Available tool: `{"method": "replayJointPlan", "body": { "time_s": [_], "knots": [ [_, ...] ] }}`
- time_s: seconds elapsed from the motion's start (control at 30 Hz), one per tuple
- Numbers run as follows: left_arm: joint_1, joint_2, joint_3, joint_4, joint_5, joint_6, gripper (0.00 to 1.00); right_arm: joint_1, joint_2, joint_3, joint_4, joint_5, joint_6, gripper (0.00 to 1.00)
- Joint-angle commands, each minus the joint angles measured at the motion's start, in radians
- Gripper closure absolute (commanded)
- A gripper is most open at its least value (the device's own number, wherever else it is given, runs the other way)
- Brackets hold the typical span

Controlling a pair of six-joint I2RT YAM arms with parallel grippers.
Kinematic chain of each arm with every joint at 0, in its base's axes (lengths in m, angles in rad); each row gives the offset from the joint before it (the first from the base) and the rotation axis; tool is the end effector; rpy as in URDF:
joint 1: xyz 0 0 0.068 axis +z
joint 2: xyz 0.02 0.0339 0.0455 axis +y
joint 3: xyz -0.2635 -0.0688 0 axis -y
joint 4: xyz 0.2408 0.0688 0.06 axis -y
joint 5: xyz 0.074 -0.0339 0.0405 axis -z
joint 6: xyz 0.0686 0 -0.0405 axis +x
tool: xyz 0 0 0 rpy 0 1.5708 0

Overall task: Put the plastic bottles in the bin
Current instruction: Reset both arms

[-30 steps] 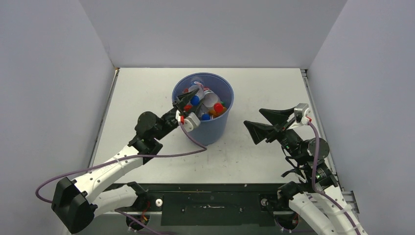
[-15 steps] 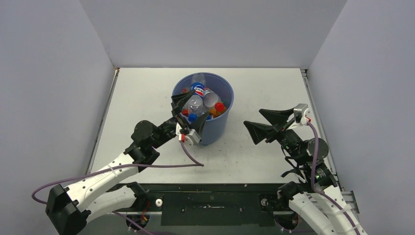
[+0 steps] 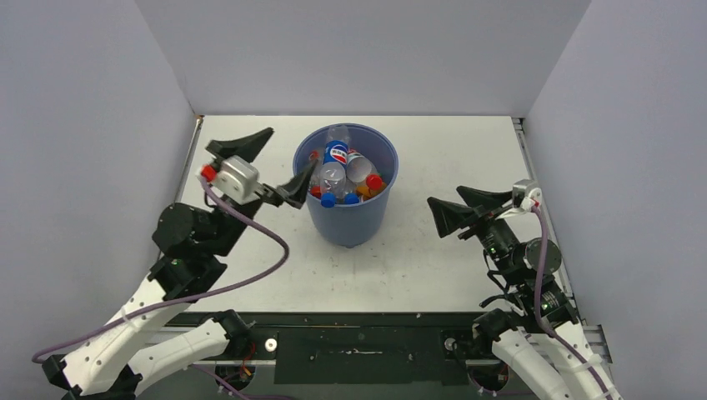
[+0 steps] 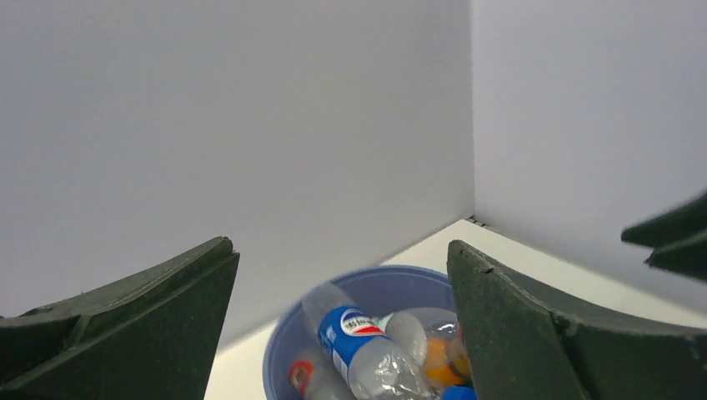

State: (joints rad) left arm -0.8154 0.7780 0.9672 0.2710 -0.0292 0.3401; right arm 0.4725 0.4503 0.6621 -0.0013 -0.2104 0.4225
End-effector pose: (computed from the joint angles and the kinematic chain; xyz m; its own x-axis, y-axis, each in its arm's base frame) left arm 0.1285 -0.1335 0.4660 0.5238 -0.0699 -0.8490 0.5675 0.7718 0.2867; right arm 0.1213 0.0781 0.3669 -0.0874 0.4057 -0.9098 -0.6481 0.6705 0.3612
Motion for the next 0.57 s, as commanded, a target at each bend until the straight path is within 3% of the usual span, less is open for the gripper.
{"method": "replayJointPlan", "body": {
  "time_s": [0.0, 0.17, 0.27, 0.53],
  "knots": [
    [0.008, 0.028, 0.195, -0.539, -0.482, -0.525, 0.04, 0.004, -0.04, 0.026, -0.089, 0.308, 0.056, 0.1],
    [0.064, 0.061, 0.221, -0.857, -0.6, -0.767, 0.04, 0.005, -0.023, 0.056, -0.212, 0.529, 0.108, 0.1],
    [0.066, 0.016, 0.157, -0.877, -0.648, -0.868, 0.04, 0.004, -0.01, 0.065, -0.253, 0.612, 0.138, 0.1],
    [0.066, -0.042, 0.061, -0.849, -0.762, -0.91, 0.04, 0.004, -0.005, 0.054, -0.246, 0.638, 0.138, 0.1]
  ]
}}
